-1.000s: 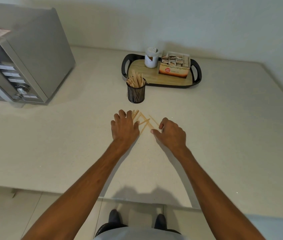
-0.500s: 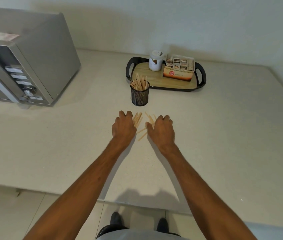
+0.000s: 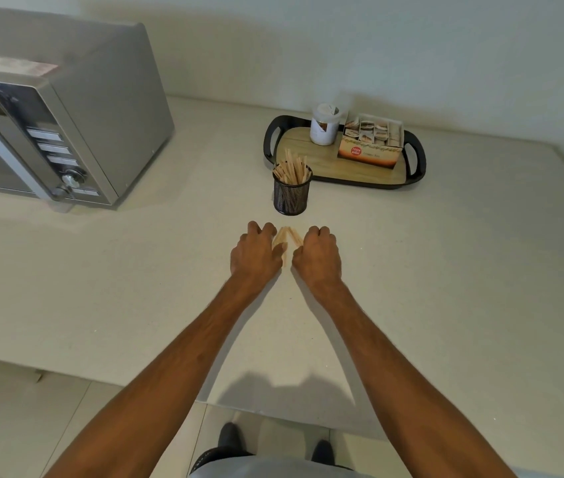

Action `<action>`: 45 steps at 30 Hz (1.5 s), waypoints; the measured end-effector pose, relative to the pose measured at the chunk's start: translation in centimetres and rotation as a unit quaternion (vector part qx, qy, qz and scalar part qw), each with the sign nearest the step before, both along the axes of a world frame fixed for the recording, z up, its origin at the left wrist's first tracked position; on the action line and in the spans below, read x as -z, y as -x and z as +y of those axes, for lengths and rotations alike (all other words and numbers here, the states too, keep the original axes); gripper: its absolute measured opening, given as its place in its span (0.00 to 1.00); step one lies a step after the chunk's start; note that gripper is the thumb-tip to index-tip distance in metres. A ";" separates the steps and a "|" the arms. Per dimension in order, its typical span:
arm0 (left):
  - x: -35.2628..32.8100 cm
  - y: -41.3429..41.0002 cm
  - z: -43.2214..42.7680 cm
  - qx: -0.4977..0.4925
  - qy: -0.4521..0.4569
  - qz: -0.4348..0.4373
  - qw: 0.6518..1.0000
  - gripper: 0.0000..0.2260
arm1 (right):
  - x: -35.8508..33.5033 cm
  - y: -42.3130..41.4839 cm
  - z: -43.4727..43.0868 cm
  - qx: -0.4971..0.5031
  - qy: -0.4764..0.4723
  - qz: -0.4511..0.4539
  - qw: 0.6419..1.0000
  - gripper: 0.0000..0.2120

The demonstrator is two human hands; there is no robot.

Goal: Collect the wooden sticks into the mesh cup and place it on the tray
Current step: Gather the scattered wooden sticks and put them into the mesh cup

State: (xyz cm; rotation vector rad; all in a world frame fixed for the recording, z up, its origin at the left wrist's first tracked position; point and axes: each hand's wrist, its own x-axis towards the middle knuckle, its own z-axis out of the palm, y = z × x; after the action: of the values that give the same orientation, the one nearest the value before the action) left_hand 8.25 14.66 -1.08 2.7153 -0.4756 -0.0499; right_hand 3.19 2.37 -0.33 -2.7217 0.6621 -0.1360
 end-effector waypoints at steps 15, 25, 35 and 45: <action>-0.4 0.6 -2.3 -0.011 -0.098 -0.032 0.995 0.20 | -0.5 0.3 -0.5 -0.024 0.052 0.030 0.998 0.17; -0.3 0.0 -2.6 -0.030 -0.063 0.051 0.996 0.20 | -1.4 -0.1 -1.5 -0.025 0.003 0.052 0.998 0.18; -0.3 0.1 -2.4 -0.025 0.003 0.043 0.999 0.14 | -1.2 -0.1 -3.5 0.003 -0.114 -0.012 0.993 0.09; -3.3 -2.2 -1.4 -0.053 0.303 0.077 0.948 0.12 | -4.1 0.3 -7.5 0.035 -0.456 -0.093 0.884 0.12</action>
State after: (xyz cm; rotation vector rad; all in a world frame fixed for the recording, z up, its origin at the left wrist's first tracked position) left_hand 10.43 13.26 2.17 2.1073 -0.2427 -0.0724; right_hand 2.92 -5.12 3.73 -1.7506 0.5685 -0.0712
